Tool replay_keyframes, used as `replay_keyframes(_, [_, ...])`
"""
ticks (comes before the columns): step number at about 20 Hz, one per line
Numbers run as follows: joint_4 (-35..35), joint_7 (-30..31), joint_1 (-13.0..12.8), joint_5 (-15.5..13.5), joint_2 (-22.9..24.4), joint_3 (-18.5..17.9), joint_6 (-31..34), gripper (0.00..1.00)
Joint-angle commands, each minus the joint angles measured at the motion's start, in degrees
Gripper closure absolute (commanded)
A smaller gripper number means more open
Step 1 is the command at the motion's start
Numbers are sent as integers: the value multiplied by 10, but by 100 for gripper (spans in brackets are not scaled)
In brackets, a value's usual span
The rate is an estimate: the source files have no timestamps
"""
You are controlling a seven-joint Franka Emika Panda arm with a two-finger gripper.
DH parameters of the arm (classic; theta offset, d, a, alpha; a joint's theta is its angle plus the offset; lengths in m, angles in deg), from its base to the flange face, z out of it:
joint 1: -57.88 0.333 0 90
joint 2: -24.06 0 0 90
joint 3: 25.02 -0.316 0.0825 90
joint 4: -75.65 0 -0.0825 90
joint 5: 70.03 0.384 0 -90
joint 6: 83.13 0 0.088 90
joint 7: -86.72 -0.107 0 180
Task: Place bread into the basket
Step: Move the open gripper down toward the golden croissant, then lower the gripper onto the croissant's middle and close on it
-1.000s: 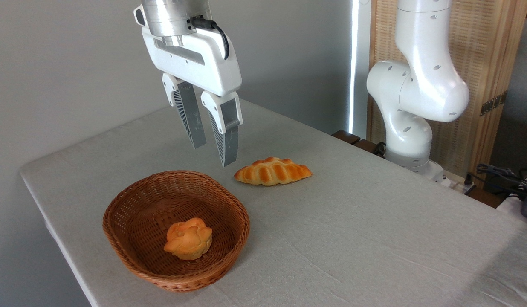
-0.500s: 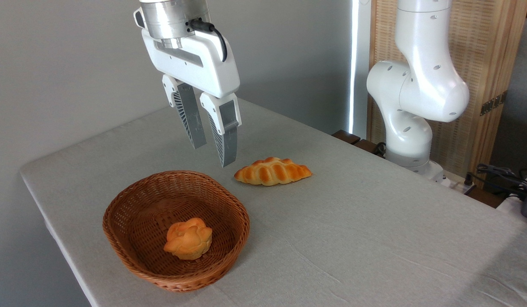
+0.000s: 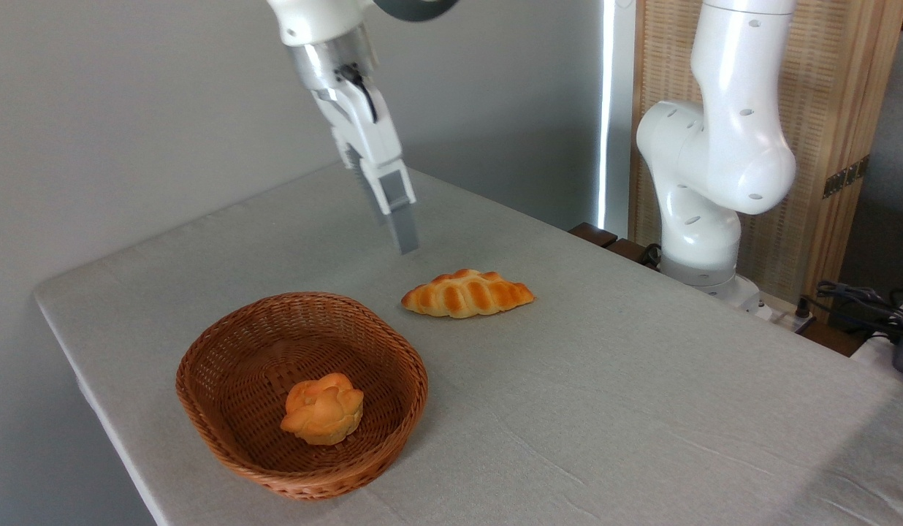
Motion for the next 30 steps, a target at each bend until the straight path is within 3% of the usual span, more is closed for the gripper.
replay_keyframes(1, [139, -1, -58, 2, 66, -13, -71, 0])
replay_keyframes(3, [181, -22, -70, 6, 72, -14, -82, 0])
replay_keyframes(8, [217, -101, -70, 42, 68, -21, -94, 0])
replay_keyframes(16, [251, -105, -70, 43, 51, -27, -164, 2])
replay_keyframes(17, [253, -105, -70, 43, 51, -27, -169, 18])
replay_keyframes(19, [253, -106, -70, 43, 50, -27, -170, 61])
replay_keyframes(20, [253, -106, -70, 42, 50, -27, -170, 73])
replay_keyframes(21, [253, -106, -70, 43, 50, -27, -170, 76])
replay_keyframes(30, [252, -106, -70, 42, 48, -27, -170, 76])
